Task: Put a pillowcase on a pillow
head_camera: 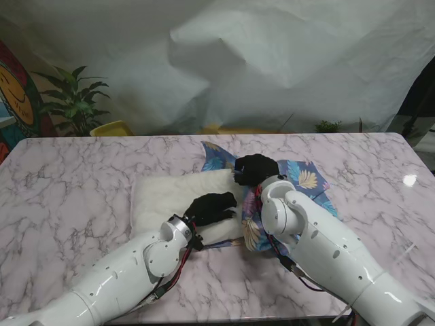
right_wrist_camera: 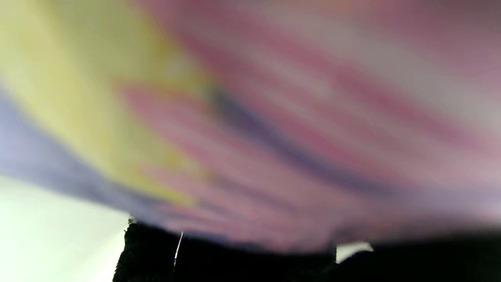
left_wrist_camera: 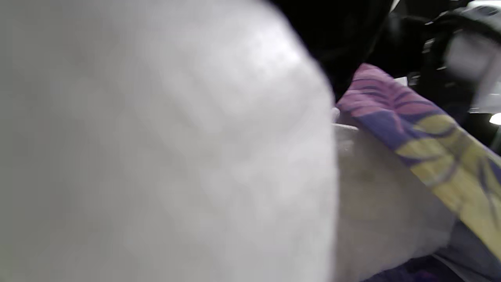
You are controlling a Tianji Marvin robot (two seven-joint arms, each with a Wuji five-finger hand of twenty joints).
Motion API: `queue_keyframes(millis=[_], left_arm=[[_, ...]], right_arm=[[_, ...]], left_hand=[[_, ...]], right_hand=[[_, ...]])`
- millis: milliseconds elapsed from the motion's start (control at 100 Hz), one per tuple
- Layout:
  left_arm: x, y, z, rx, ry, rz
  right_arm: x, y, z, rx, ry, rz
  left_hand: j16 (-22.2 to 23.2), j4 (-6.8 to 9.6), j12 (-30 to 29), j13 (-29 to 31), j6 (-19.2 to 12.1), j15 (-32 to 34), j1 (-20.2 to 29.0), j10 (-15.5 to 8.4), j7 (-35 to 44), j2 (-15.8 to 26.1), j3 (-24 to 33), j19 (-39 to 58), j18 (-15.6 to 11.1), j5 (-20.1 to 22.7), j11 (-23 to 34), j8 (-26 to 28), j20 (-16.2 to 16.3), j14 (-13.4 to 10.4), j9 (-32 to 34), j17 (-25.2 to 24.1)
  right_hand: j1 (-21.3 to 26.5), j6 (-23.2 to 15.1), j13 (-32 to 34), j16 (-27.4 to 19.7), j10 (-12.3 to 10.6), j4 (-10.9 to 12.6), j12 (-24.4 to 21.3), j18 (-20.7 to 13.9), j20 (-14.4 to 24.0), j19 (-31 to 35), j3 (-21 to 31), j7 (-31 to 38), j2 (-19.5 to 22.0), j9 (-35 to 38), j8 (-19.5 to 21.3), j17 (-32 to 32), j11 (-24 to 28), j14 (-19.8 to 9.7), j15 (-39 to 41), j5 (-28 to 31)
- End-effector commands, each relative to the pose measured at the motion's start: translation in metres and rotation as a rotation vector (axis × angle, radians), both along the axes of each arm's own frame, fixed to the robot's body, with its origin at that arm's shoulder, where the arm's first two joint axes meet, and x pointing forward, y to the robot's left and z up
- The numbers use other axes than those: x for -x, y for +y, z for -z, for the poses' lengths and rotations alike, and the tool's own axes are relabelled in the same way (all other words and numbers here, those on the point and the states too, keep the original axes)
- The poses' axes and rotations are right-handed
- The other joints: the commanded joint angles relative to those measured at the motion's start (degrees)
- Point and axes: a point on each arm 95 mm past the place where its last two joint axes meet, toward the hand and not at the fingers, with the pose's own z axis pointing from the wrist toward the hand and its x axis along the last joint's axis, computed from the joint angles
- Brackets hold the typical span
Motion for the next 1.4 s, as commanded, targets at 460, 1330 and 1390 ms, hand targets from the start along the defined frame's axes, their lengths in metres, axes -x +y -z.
queue_keyframes(millis=[460, 1330, 1390], left_arm=[[0.002, -0.02, -0.004, 0.025, 0.023, 0.069], [-0.006, -0.01, 0.003, 0.004, 0.058, 0.038], [-0.007, -0.01, 0.001, 0.007, 0.054, 0.029]], right_arm=[[0.004, 0.015, 0.003, 0.081, 0.059, -0.104], [0.095, -0.01, -0.068, 0.234, -0.105, -0.058], [0.103, -0.015, -0.06, 0.287, -0.079, -0.056]], left_hand=[[-0.39, 5.89, 0.42, 0.91, -2.87, 1.71, 5.68, 2.59, 3.26, 6.69, 2.89, 1.14, -6.32, -1.24, 1.11, 1.62, -0.28, -2.55, -0.84, 0.72], [-0.35, 5.92, 0.42, 0.9, -2.82, 1.91, 5.68, 2.6, 3.21, 6.76, 2.86, 1.38, -6.35, -1.32, 1.22, 1.75, -0.3, -2.58, -0.94, 0.67], [-0.36, 5.93, 0.42, 0.82, -2.8, 1.87, 5.68, 2.61, 3.2, 6.76, 2.88, 1.38, -6.35, -1.32, 1.23, 1.77, -0.3, -2.58, -0.94, 0.66]], right_hand=[[-15.84, 2.75, -11.34, -4.84, 2.54, 6.84, -5.0, 0.04, -0.65, -3.48, -7.58, -15.03, 13.99, -14.42, 9.95, -7.79, -3.32, 2.47, -13.71, -6.69], [-21.53, 11.67, -40.67, -18.28, 13.07, 11.18, -14.13, 2.12, -4.65, -12.55, -40.44, -33.52, 27.36, -40.97, 9.29, -24.67, -10.8, 10.63, -21.22, -21.55], [-21.74, 12.16, -39.7, -17.58, 12.85, 11.08, -13.4, 2.04, -4.35, -12.29, -40.59, -33.31, 26.39, -40.07, 9.66, -24.02, -10.41, 10.54, -20.67, -20.98]])
